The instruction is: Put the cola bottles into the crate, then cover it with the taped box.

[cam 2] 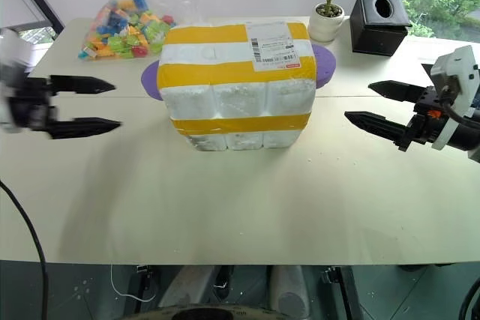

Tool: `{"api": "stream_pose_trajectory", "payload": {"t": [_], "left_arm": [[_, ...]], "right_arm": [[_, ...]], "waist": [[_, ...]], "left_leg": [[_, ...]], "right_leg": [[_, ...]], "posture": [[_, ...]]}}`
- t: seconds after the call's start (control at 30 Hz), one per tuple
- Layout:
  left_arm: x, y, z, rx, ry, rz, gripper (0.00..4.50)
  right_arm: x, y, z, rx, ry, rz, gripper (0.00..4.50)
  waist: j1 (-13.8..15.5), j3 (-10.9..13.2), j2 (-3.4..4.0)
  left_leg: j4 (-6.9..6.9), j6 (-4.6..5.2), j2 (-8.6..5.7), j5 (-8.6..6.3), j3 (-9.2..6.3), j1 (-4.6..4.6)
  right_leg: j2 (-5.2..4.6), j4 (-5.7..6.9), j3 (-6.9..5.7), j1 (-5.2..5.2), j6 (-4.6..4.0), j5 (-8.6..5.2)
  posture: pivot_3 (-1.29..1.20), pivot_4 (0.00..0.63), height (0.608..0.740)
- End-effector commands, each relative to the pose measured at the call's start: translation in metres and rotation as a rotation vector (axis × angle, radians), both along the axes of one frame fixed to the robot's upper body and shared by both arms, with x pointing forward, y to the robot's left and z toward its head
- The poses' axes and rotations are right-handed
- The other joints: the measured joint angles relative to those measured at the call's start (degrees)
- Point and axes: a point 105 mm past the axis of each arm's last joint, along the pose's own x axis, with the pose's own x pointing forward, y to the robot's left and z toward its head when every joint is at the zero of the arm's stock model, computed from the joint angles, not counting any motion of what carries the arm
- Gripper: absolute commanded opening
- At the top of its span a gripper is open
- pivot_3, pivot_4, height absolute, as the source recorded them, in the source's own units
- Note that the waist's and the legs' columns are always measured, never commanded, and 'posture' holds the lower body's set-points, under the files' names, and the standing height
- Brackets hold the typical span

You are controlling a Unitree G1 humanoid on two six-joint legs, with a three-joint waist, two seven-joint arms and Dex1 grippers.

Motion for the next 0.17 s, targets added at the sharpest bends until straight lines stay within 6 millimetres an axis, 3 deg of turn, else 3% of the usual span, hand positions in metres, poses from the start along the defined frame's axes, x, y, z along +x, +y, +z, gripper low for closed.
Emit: {"api": "stream_pose_trajectory", "payload": {"t": [0.03, 0.17], "left_arm": [[-0.005, 0.007, 0.01, -0.047, 0.046, -0.007, 4.39], [0.006, 0.013, -0.008, 0.031, 0.052, 0.033, 4.39]], "right_arm": [[-0.003, 0.006, 0.011, -0.032, -0.034, 0.05, 4.5], [0.0, 0.014, 0.011, -0.031, -0.043, 0.082, 4.5]], "waist": [[0.0, 0.0, 0.01], [0.0, 0.0, 0.01]], "left_leg": [[0.0, 0.0, 0.0, -0.01, 0.01, 0.09], [-0.05, 0.01, 0.0, -0.02, 0.03, 0.26]], "right_leg": [[-0.02, -0.01, 0.01, 0.1, 0.0, 0.0], [-0.04, -0.04, 0.11, 0.23, -0.01, -0.01]], "posture": [[0.0, 0.15, 0.732], [0.0, 0.15, 0.732]]}}
